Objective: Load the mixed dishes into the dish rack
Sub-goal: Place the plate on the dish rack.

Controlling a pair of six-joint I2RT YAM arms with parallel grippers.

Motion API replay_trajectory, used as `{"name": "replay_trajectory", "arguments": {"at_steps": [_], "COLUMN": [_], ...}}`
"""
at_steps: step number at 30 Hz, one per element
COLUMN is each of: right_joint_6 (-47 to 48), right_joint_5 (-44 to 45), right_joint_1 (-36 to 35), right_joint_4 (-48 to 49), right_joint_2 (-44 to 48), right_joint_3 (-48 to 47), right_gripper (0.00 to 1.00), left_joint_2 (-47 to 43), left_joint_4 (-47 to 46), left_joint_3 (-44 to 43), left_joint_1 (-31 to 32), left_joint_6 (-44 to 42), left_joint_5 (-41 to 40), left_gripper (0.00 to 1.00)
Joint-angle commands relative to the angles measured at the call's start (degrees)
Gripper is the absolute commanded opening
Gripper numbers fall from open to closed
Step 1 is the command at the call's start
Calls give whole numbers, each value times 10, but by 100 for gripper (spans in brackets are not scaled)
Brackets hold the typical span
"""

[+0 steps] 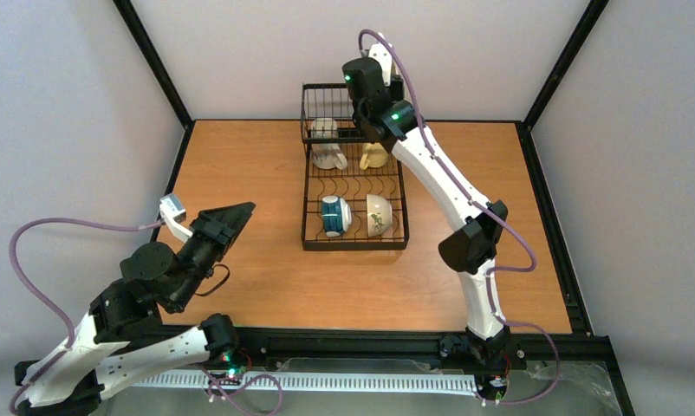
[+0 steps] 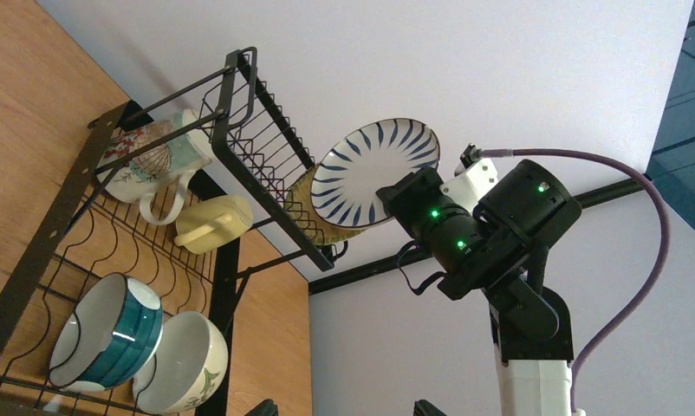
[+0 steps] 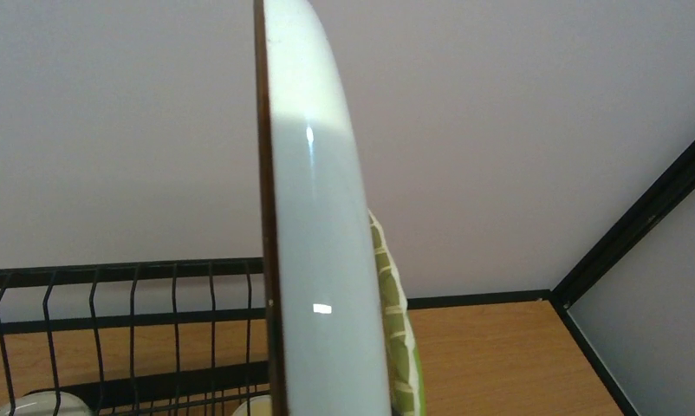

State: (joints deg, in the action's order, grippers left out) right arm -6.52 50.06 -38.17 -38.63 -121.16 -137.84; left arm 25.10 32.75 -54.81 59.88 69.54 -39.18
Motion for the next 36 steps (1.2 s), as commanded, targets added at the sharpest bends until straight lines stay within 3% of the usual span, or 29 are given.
{"name": "replay_trajectory", "arguments": {"at_steps": [1,21,22,24,28,36], "right_joint_6": [-37,-62,-61,-63,-61,-49], "right_joint_5": [1,-15,-14,-12,-11,2], "right_joint_1": [6,21,21,21,21,21], "right_joint_4": [32,24,23,20,17,22], "right_joint_2": [-7,-29,-29,-29,-26,-8], "right_joint_3": [-5,16,16,16,16,15], "right_gripper": [2,2,6,25,48,56], "left_joint_2": [-8,-7,-6,-5,-2,8], "left_joint_4": [27,30,29,26,16,5], "left_joint_3": [-1,-2,-2,-2,2,-2], "left_joint_1": [1,1,1,1,1,1], "left_joint_6": [10,-4,-6,-11,-17,-27], "left_joint_5": [-1,-18,-18,-19,-17,-9], "left_gripper": [88,89,91,92,92,92]}}
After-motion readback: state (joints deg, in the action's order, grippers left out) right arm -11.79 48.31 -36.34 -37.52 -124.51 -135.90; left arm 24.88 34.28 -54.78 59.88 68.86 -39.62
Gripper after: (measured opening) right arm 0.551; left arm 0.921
